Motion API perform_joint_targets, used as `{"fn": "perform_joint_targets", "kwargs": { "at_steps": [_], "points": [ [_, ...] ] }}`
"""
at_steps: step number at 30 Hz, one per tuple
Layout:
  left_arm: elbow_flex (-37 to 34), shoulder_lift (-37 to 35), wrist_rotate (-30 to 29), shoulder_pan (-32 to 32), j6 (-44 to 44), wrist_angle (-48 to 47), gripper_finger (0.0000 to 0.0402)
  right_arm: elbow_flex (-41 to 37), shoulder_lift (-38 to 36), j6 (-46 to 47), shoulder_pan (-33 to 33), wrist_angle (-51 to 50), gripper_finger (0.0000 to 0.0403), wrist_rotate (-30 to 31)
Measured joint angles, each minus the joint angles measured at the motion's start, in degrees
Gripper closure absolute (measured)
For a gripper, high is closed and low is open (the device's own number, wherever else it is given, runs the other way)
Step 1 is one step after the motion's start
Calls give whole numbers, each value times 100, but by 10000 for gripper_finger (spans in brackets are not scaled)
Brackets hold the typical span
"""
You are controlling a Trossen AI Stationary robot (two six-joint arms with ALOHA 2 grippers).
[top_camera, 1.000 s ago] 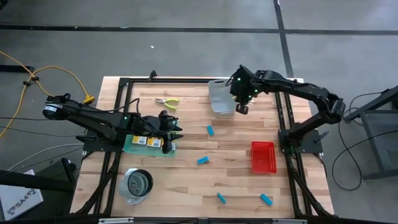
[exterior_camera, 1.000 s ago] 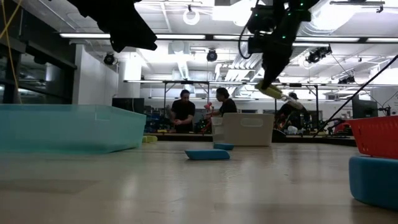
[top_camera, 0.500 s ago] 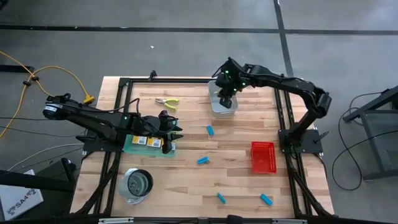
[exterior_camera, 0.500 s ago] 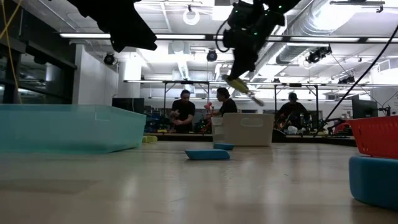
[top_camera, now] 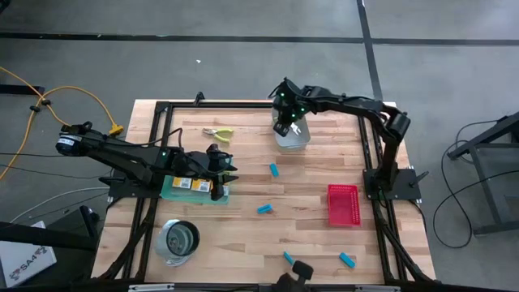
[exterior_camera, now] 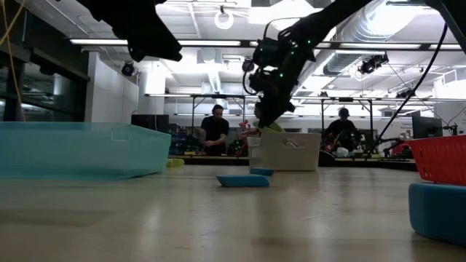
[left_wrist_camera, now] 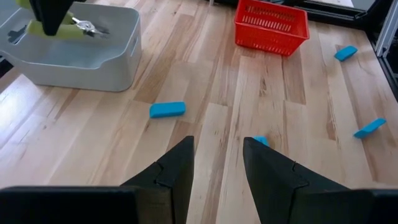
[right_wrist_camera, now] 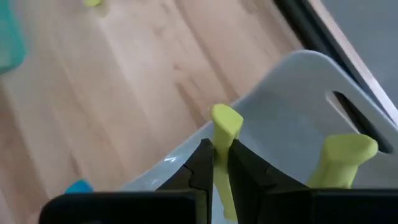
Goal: Pick & Place School Supplies
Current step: Put the green puncher into the gray bin
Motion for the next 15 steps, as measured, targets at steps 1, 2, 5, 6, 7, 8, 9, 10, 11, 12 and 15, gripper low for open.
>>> {"fn": "perform_joint_targets", "kwargs": {
  "at_steps": [1, 2, 5, 6, 7, 8, 9, 10, 11, 12, 15],
  "points": [
    [0, 0, 0, 1, 0, -13, 267, -2, 3, 110, -73, -5, 378, -5],
    [0, 0, 0, 2, 0, -20, 267, -2, 3, 201, -138, -12, 378, -36],
    [0, 0, 0, 1, 0, -18, 267, -2, 1, 447, -305, 0, 378, -91],
    [0, 0, 0, 2, 0, -18, 267, -2, -1, 544, -363, -17, 378, -98],
    [0, 0, 0, 2, 0, -18, 267, -2, -1, 629, -420, -44, 378, -144],
    [0, 0, 0, 2, -2, -20, 267, -2, -1, 709, -490, -79, 378, -277],
    [0, 0, 0, 1, -2, -20, 267, -2, 0, 745, -556, -106, 378, -448],
    [0, 0, 0, 0, -2, -19, 267, -2, -1, 758, -593, -106, 378, -579],
    [0, 0, 0, 0, -2, -20, 267, -2, 3, 758, -596, -84, 378, -619],
    [0, 0, 0, 0, -2, -20, 267, -2, 26, 756, -572, -42, 378, -591],
    [0, 0, 0, 0, -4, -20, 267, -4, 82, 754, -499, -6, 378, -521]
  ]
}}
